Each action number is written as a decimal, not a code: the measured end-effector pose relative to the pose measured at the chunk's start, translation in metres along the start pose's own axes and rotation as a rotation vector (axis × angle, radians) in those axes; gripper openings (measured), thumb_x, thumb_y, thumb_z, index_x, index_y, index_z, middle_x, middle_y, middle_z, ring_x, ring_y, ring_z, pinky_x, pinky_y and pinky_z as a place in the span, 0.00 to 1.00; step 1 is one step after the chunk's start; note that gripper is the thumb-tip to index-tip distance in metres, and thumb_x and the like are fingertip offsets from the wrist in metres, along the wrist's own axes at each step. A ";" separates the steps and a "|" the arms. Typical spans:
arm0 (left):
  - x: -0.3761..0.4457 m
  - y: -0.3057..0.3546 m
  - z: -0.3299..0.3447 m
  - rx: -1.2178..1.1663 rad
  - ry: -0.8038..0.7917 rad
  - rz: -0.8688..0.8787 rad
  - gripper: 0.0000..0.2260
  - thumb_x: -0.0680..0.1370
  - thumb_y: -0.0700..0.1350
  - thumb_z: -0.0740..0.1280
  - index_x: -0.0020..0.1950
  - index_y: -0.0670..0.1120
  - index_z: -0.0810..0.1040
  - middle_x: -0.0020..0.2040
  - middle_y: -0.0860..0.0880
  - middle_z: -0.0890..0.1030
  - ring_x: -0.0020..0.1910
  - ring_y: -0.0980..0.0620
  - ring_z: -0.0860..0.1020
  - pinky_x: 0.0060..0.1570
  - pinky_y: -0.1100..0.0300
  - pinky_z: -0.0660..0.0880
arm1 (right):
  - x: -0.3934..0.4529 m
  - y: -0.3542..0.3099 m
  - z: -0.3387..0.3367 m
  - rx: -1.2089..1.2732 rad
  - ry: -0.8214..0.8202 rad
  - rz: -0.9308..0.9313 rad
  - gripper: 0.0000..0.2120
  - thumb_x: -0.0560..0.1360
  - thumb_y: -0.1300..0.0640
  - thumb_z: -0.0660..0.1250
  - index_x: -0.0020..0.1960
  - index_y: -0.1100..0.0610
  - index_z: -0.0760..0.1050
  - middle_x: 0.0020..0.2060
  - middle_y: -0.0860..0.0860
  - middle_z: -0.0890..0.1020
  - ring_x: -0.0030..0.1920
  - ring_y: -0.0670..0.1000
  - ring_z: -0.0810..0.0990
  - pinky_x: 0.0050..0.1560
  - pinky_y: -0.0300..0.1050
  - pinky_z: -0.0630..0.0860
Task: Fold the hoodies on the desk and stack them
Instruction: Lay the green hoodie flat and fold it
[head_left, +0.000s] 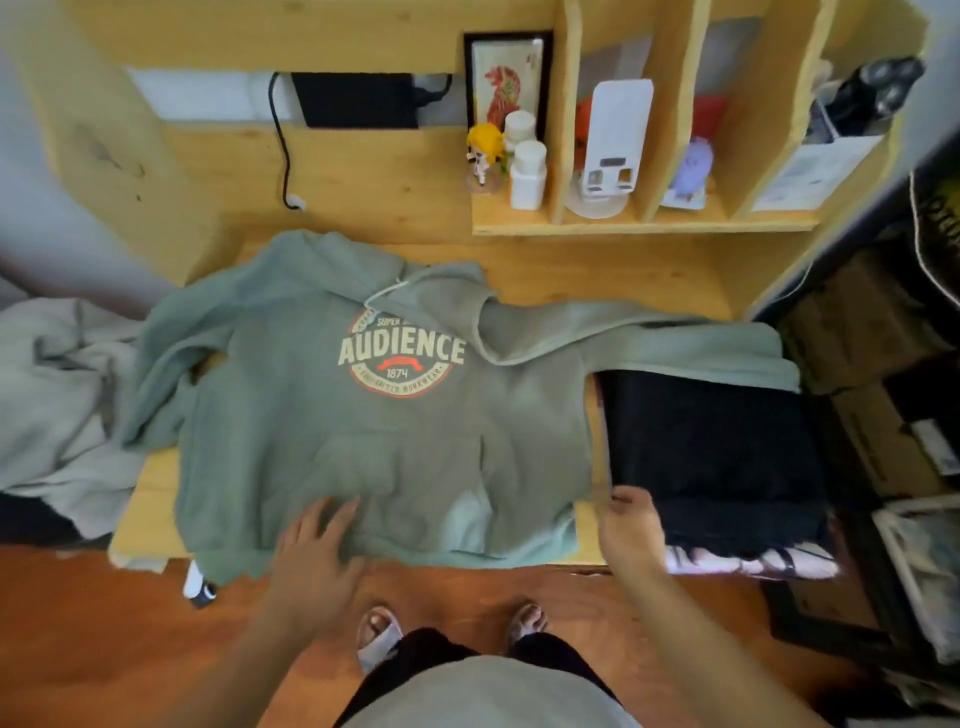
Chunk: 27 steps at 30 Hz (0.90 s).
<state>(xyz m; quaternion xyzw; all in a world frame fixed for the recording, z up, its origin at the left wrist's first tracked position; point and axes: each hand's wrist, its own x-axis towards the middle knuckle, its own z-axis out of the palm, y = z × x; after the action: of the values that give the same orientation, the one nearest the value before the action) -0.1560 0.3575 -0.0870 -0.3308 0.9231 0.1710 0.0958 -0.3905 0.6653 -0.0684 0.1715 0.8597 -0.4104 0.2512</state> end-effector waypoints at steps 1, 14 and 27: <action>-0.005 -0.010 -0.003 -0.065 0.067 -0.074 0.35 0.70 0.58 0.61 0.75 0.46 0.73 0.72 0.37 0.71 0.68 0.33 0.71 0.69 0.38 0.70 | -0.021 0.006 0.018 -0.070 -0.074 -0.001 0.19 0.76 0.58 0.67 0.66 0.56 0.72 0.59 0.58 0.77 0.58 0.61 0.76 0.58 0.51 0.74; 0.049 -0.130 -0.046 -0.434 0.135 -0.747 0.33 0.78 0.56 0.72 0.76 0.40 0.67 0.68 0.29 0.70 0.67 0.29 0.69 0.65 0.37 0.68 | -0.067 -0.030 0.031 0.184 0.005 0.034 0.11 0.76 0.53 0.69 0.51 0.61 0.81 0.44 0.56 0.83 0.47 0.57 0.81 0.51 0.52 0.75; 0.019 -0.173 -0.071 -0.589 0.195 -0.582 0.16 0.85 0.49 0.60 0.56 0.35 0.71 0.50 0.32 0.78 0.56 0.30 0.77 0.49 0.47 0.67 | -0.080 0.045 0.042 -0.331 0.180 0.209 0.15 0.78 0.63 0.64 0.63 0.61 0.78 0.60 0.65 0.80 0.59 0.65 0.78 0.56 0.52 0.73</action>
<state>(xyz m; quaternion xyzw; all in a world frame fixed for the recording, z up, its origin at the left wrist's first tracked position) -0.0636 0.1944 -0.0705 -0.6056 0.7075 0.3614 -0.0462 -0.2903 0.6522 -0.0732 0.2522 0.9119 -0.2182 0.2393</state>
